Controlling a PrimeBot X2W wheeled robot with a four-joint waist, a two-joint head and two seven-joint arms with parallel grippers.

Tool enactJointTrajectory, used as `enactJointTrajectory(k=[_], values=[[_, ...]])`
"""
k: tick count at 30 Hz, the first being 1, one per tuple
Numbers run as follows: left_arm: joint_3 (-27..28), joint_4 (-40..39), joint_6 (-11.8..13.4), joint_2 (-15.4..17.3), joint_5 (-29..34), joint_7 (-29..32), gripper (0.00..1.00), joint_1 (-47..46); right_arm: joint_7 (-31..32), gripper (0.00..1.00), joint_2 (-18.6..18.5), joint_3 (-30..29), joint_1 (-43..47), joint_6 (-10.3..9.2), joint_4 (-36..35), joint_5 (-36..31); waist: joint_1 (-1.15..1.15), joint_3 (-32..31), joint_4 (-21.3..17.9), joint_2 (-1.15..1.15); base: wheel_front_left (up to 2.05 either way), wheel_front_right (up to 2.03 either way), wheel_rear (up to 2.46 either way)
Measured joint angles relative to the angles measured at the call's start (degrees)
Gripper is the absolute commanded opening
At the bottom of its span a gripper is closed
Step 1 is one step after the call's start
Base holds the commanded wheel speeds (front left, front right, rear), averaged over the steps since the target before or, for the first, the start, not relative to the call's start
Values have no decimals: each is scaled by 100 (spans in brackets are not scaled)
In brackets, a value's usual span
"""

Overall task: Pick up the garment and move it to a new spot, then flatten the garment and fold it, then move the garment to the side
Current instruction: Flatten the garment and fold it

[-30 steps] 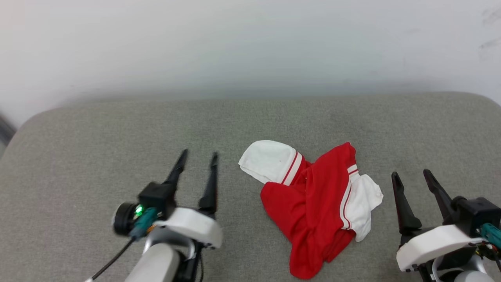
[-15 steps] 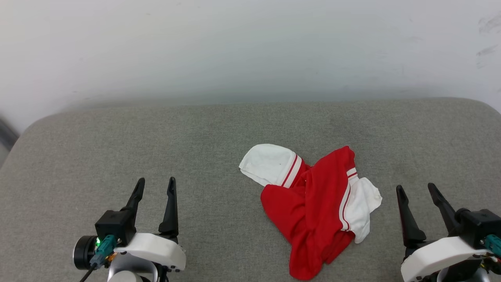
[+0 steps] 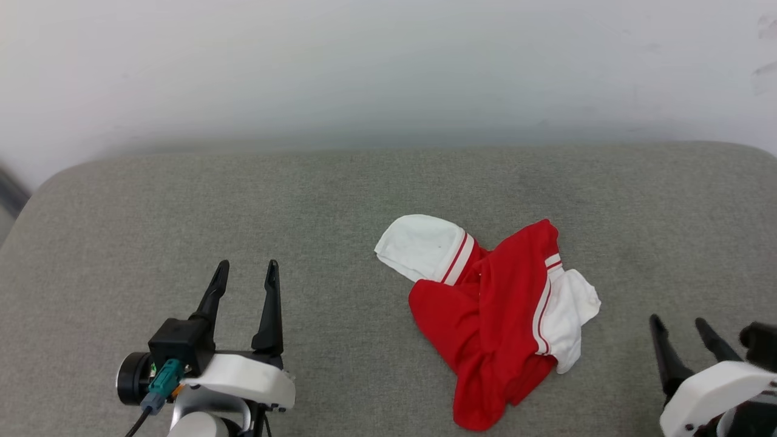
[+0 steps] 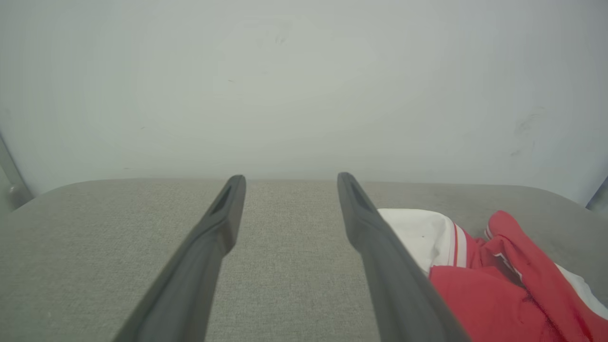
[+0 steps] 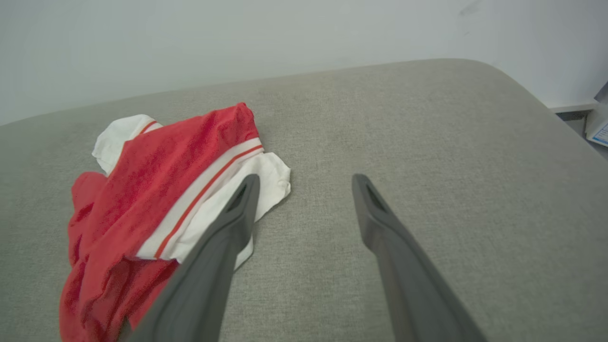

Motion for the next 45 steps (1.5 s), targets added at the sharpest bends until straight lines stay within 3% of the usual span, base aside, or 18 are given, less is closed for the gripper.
enactJointTrajectory(k=[7, 15, 24, 25, 26, 27, 28, 37, 45], values=[[-42, -253, -9, -149, 154, -20, 100, -296, 1693, 100, -617, -157, -625, 0, 200, 631, 0, 395, 316, 0, 0, 0, 0], [-22, -270, -63, -332, 261, -22, 100, -559, 3679, 100, -1111, 524, -1151, 0, 297, 1127, 0, 885, 689, 0, 0, 0, 0], [100, -243, -224, -557, 410, -36, 100, -713, 4272, 100, -1104, 677, -1314, 0, 557, 1146, 0, 1335, 996, 0, 0, 0, 0], [131, -232, -247, -581, 414, -37, 100, -714, 4296, 88, -1092, 658, -1334, 0, 587, 1156, 0, 1353, 1009, 0, 0, 0, 0], [149, -215, -263, -598, 422, -37, 100, -712, 4302, 45, -1090, 656, -1340, 0, 598, 1155, 0, 1352, 1009, 0, 0, 0, 0], [174, -199, -268, -614, 444, -37, 100, -709, 4296, 16, -1091, 662, -1344, 0, 605, 1154, 0, 1338, 999, 0, 0, 0, 0], [194, -190, -274, -625, 463, -37, 100, -698, 4243, 0, -1091, 678, -1344, 0, 611, 1151, 0, 1318, 983, 0, 0, 0, 0], [383, -94, -364, -615, 523, -37, 100, -549, 3293, 0, -1316, 634, -1543, 1, -121, 833, 1, 1036, 593, 0, 0, 0, 0], [464, -48, -370, -605, 527, -37, 100, -448, 3061, 0, -1291, -561, -995, 1, -41, 691, 0, 839, 141, 0, 0, 0, 0]])
